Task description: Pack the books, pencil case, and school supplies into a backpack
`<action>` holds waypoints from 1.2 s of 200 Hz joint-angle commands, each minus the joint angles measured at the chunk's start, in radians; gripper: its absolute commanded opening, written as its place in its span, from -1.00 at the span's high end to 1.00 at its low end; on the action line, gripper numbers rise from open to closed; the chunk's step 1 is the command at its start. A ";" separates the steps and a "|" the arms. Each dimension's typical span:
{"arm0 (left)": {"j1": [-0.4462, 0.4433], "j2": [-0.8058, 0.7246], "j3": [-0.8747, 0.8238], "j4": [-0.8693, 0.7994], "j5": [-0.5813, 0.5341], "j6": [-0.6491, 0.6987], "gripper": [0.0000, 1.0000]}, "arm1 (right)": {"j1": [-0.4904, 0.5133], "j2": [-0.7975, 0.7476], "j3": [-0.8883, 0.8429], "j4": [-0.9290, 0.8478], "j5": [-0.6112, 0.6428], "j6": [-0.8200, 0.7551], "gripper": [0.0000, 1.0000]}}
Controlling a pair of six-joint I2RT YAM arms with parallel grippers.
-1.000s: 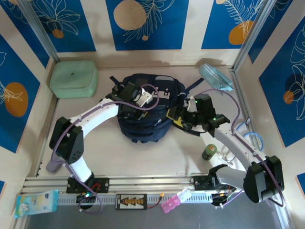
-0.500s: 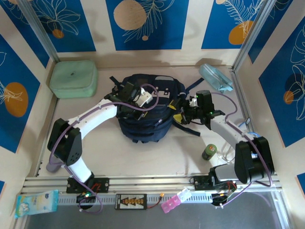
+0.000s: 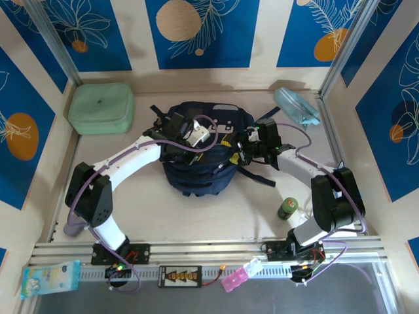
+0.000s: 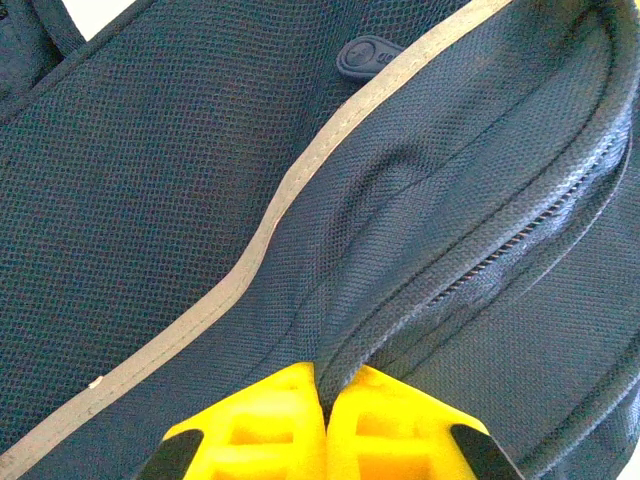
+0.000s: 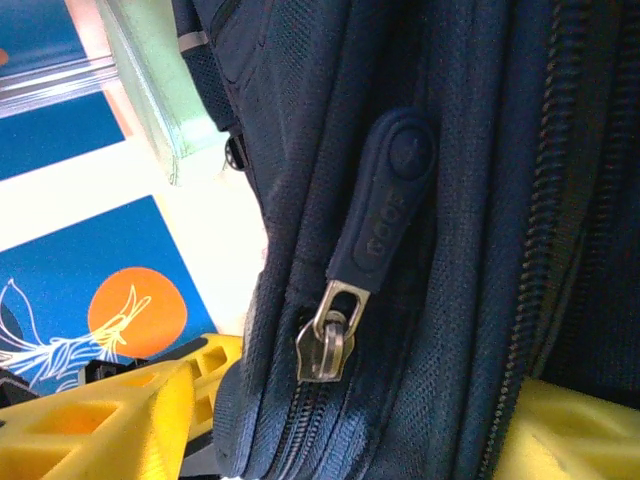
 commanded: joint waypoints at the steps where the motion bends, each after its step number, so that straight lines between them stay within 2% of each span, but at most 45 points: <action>1: 0.007 -0.040 0.009 0.041 0.047 0.008 1.00 | 0.012 0.019 0.003 0.032 -0.019 0.054 -0.34; 8: 0.006 -0.041 0.009 0.042 0.039 0.005 1.00 | 0.015 0.025 0.005 0.036 -0.021 0.062 -0.29; 23: 0.006 -0.050 0.005 0.046 0.013 -0.009 1.00 | 0.021 0.036 0.014 0.037 -0.023 0.069 -0.03; 45: 0.006 -0.077 -0.015 0.058 -0.015 -0.038 0.80 | 0.030 0.048 0.032 0.026 -0.018 0.066 0.21; 52: 0.005 -0.090 -0.025 0.063 -0.021 -0.045 0.68 | 0.033 0.053 0.039 0.019 -0.019 0.060 0.29; 80: 0.004 -0.143 -0.047 0.037 -0.083 -0.147 -0.01 | 0.041 0.049 0.050 0.013 -0.012 0.047 0.55; 101: -0.013 -0.187 -0.055 -0.006 -0.096 -0.284 -0.21 | 0.047 0.038 0.050 0.011 -0.003 0.041 0.62; 144: -0.135 -0.280 -0.167 0.032 -0.104 -0.572 -0.19 | 0.051 0.035 0.066 0.002 0.000 0.030 0.66; 181: -0.222 -0.255 -0.239 0.122 -0.082 -0.745 -0.10 | 0.052 0.041 0.076 -0.005 -0.007 0.026 0.67; 213: -0.237 -0.185 -0.246 0.206 -0.069 -0.784 -0.02 | 0.057 0.040 0.074 0.001 -0.007 0.027 0.67; 240: -0.237 -0.142 -0.195 0.194 -0.116 -0.716 0.08 | 0.060 0.041 0.071 0.007 -0.013 0.025 0.68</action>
